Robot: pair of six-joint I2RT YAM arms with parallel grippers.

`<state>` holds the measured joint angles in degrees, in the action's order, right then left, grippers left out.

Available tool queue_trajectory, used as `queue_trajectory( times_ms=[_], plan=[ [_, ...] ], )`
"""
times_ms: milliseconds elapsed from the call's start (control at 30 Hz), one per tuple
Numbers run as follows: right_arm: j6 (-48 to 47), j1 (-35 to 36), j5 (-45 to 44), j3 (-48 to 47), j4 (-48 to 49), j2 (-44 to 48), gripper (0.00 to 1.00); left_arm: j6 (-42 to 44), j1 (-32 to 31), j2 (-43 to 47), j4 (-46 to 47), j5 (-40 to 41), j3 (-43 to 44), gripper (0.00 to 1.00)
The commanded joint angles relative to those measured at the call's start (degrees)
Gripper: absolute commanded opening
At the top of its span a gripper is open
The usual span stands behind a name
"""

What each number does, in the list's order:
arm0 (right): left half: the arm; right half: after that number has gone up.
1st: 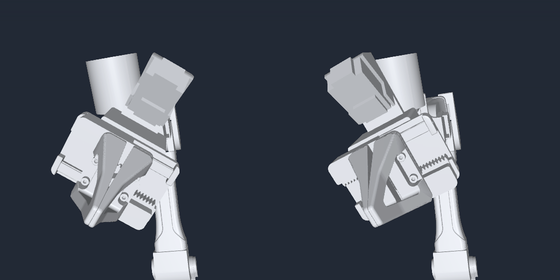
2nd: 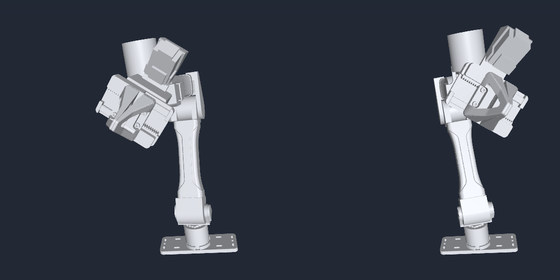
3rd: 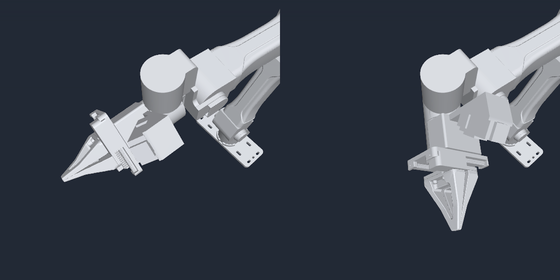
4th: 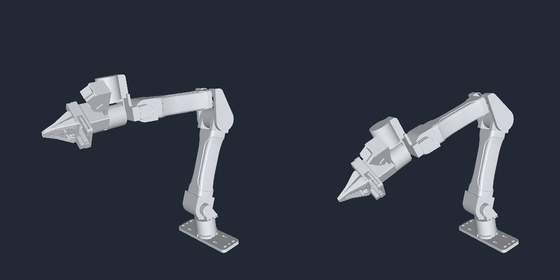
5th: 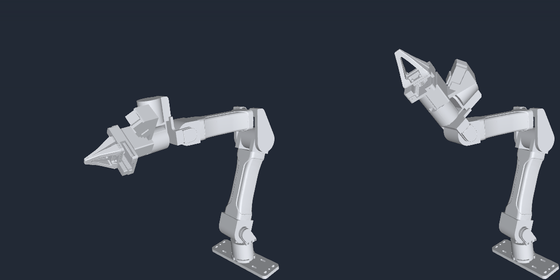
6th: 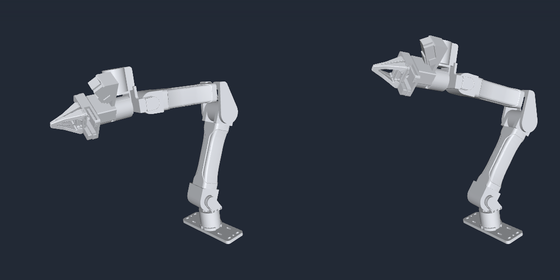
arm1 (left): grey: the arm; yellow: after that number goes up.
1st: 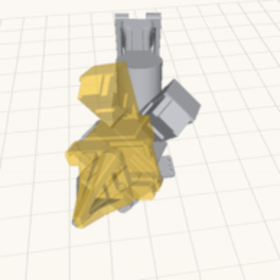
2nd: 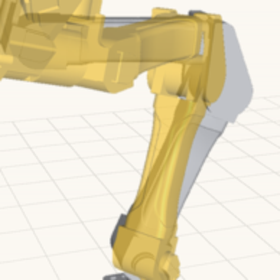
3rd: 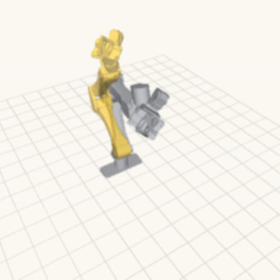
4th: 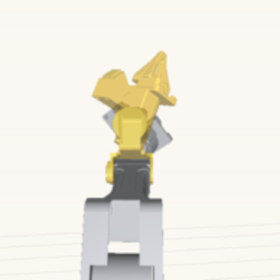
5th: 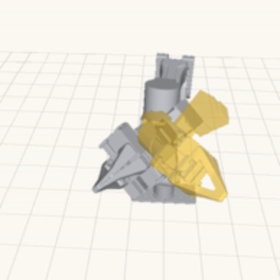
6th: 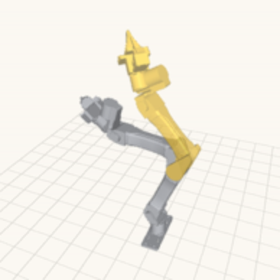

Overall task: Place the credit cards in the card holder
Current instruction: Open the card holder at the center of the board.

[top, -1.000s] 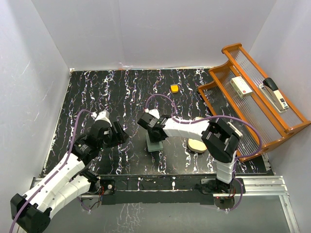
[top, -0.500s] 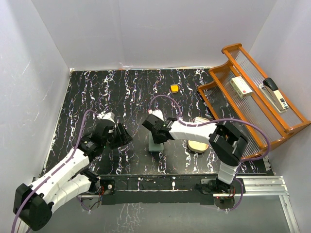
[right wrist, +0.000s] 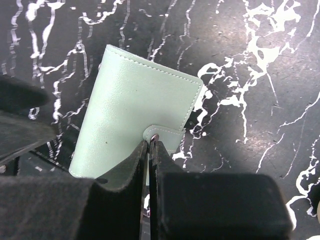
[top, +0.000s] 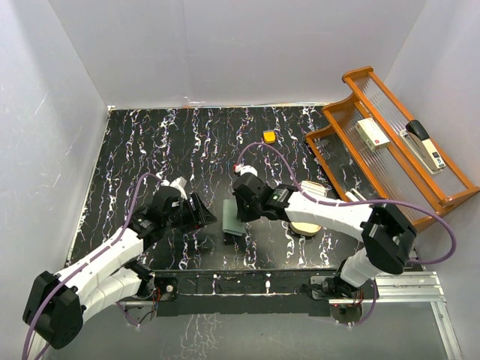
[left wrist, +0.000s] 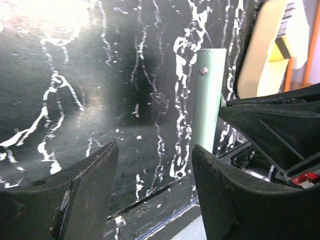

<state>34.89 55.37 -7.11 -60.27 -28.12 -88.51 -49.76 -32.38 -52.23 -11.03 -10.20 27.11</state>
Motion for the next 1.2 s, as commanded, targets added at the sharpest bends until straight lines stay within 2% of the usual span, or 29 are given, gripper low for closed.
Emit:
queue_trajectory(
  times_ms=[0, 233, 800, 1033, 1167],
  plan=[
    [-0.4, -0.1, 4.0, 1.4, 5.6, 4.9, 0.0, -3.2, 0.0, -0.2, 9.8, -8.7, -2.4, 0.6],
    [0.7, -0.1, 7.0, 3.7, 8.1, 7.5, 0.0, -9.2, 0.0, -0.6, 21.2, -12.3, -6.8, 0.62],
    [0.9, -0.1, 8.8, 4.2, 10.0, 8.7, 0.0, -10.0, 0.0, -0.3, 20.2, -11.1, -7.1, 0.67],
    [1.8, -0.1, 9.5, 4.9, 11.3, 9.5, 0.0, -10.0, 0.0, -1.8, 20.2, -10.8, -6.7, 0.58],
    [2.0, -0.1, 9.6, 5.7, 11.8, 9.8, 0.0, -10.6, 0.0, -2.6, 20.4, -10.6, -7.6, 0.45]
  ],
)
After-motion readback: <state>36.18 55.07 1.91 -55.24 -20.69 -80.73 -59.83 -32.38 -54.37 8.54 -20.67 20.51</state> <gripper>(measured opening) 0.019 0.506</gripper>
